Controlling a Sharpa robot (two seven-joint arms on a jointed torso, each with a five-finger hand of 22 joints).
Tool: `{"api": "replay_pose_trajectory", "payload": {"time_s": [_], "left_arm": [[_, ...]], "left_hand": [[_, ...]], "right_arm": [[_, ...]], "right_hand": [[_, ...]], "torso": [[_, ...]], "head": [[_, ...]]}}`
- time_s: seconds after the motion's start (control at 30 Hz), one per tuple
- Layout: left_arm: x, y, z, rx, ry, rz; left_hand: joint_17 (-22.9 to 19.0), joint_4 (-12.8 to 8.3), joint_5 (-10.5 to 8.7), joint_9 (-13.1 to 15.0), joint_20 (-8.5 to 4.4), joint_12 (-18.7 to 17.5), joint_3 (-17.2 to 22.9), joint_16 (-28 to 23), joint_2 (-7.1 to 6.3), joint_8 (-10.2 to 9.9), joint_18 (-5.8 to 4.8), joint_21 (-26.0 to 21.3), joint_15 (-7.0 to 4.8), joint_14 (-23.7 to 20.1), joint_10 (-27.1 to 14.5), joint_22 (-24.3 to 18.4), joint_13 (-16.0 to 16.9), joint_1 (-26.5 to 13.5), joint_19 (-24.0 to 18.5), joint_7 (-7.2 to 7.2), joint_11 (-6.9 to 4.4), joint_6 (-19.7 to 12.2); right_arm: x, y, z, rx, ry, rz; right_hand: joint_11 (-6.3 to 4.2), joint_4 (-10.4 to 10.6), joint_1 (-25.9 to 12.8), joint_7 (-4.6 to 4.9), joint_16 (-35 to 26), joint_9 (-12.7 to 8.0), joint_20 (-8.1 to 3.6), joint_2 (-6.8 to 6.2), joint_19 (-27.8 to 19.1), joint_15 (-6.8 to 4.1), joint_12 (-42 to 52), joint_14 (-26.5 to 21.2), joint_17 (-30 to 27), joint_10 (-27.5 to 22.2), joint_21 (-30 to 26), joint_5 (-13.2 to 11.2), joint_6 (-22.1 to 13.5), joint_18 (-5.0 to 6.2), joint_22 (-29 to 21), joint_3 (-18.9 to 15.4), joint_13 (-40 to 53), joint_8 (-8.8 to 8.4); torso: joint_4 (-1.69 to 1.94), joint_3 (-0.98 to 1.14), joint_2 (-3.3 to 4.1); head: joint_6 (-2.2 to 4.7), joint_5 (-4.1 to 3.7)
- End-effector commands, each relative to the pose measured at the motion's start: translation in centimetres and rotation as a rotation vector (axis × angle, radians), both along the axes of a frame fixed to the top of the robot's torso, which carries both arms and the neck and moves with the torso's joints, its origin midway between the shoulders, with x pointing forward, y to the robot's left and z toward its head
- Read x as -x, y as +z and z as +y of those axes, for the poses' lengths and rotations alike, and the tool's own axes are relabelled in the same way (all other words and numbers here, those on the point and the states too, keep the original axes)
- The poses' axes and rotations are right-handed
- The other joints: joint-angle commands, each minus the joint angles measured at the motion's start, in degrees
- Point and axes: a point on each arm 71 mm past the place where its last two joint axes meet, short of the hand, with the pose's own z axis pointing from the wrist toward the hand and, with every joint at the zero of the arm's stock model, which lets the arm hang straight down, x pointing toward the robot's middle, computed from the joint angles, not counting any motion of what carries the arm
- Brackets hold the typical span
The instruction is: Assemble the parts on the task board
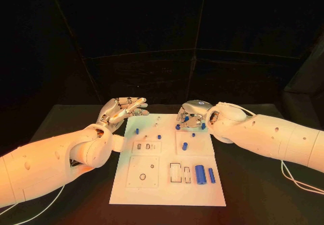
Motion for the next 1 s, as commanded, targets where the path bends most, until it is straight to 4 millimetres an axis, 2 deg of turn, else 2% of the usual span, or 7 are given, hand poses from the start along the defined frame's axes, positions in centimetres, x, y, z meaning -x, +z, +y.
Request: {"api": "replay_pose_trajectory", "payload": {"time_s": [0.03, 0.2, 0.4, 0.67, 0.9, 1.0], "left_arm": [[0.1, 0.2, -0.1, 0.001, -0.018, -0.013], [0.0, 0.2, 0.1, -0.001, -0.013, -0.013], [0.0, 0.2, 0.1, -0.002, -0.013, -0.012], [0.1, 0.3, 0.2, -0.002, -0.013, -0.01], [0.1, 0.3, 0.3, -0.002, -0.015, -0.01], [0.1, 0.3, 0.4, -0.002, -0.015, -0.01]], "left_hand": [[0.07, -0.43, 0.21, -0.09, 0.16, -0.24, -0.02, -0.34, 0.21, -0.36, 0.67, -0.33, 0.21, -0.29, 0.05, -0.09, -0.08, 0.56, -0.14, 0.04, 0.25, 0.49], [0.07, -0.43, 0.21, -0.09, 0.16, -0.24, -0.02, -0.34, 0.21, -0.36, 0.67, -0.33, 0.21, -0.29, 0.05, -0.09, -0.08, 0.56, -0.14, 0.04, 0.25, 0.49], [0.08, -0.52, 0.21, -0.1, 0.19, -0.37, -0.03, -0.46, 0.27, -0.46, 0.68, -0.41, 0.23, -0.29, -0.02, -0.15, -0.09, 0.57, -0.14, 0.1, 0.3, 0.47], [0.1, -0.58, 0.21, -0.11, 0.2, -0.46, -0.03, -0.52, 0.3, -0.53, 0.69, -0.44, 0.24, -0.27, -0.07, -0.18, -0.1, 0.59, -0.12, 0.15, 0.33, 0.44], [0.1, -0.6, 0.21, -0.11, 0.21, -0.48, -0.03, -0.54, 0.31, -0.55, 0.69, -0.45, 0.25, -0.26, -0.09, -0.18, -0.1, 0.6, -0.11, 0.16, 0.34, 0.43], [0.11, -0.64, 0.21, -0.11, 0.21, -0.52, -0.03, -0.57, 0.32, -0.58, 0.69, -0.46, 0.25, -0.25, -0.1, -0.2, -0.1, 0.61, -0.1, 0.16, 0.35, 0.43]], "right_arm": [[0.0, -0.1, 0.2, 0.081, -0.004, -0.006], [0.0, -0.2, 0.4, 0.098, 0.0, 0.005], [-0.1, -0.2, 0.9, 0.103, 0.004, 0.009], [-0.2, -0.4, 1.3, 0.109, 0.008, 0.016], [-0.4, -0.4, 1.4, 0.112, 0.006, 0.018], [-0.4, -0.4, 1.5, 0.113, 0.008, 0.02]], "right_hand": [[-0.01, 0.2, -0.76, -0.21, 2.86, 0.06, 0.07, 0.12, -0.69, -0.03, -0.14, 1.97, 1.72, -0.42, 2.06, -0.24, -0.4, 0.58, 1.26, 0.82, 0.02, -0.13], [-0.05, 0.47, -1.05, -0.25, 12.46, 0.04, 0.22, -0.12, -1.15, -0.01, -0.11, 2.08, 10.57, -0.77, 5.71, -0.38, -0.56, 0.62, 3.54, 1.75, 0.03, -0.18], [0.03, 0.93, -1.21, -0.3, 19.4, 0.06, 0.53, -0.19, -1.08, -0.03, -0.16, 1.76, 17.16, -1.04, 10.08, -0.45, -0.5, 0.24, 7.79, 2.61, -0.01, -0.13], [-0.06, 1.38, -1.18, -0.27, 24.66, 0.08, 0.68, -0.03, -0.02, -0.03, -0.13, 1.83, 22.51, -0.88, 14.7, -0.47, -0.35, -0.45, 13.45, 3.51, -0.01, -0.1], [-0.08, 1.79, -0.99, -0.24, 28.07, 0.09, 0.82, 0.29, 0.64, -0.04, -0.1, 1.81, 25.8, -0.61, 17.77, -0.6, -0.15, -0.89, 17.1, 4.63, 0.0, -0.07], [-0.15, 1.88, -0.49, -0.31, 29.46, 0.13, 0.81, 0.9, 1.04, -0.17, 0.02, 1.87, 27.22, -0.16, 19.13, -1.67, 0.17, -1.1, 18.81, 5.59, 0.04, 0.03]], "torso": [[0.12, 0.01, 0.41], [0.1, -0.02, 0.54], [0.14, -0.02, 0.61], [0.21, -0.06, 0.8], [0.3, -0.06, 1.1], [0.29, -0.07, 1.09]], "head": [[-0.05, -0.08], [-0.04, 0.0], [-0.33, 0.08], [-0.67, 0.3], [-0.69, 0.45], [-0.79, 0.56]]}}
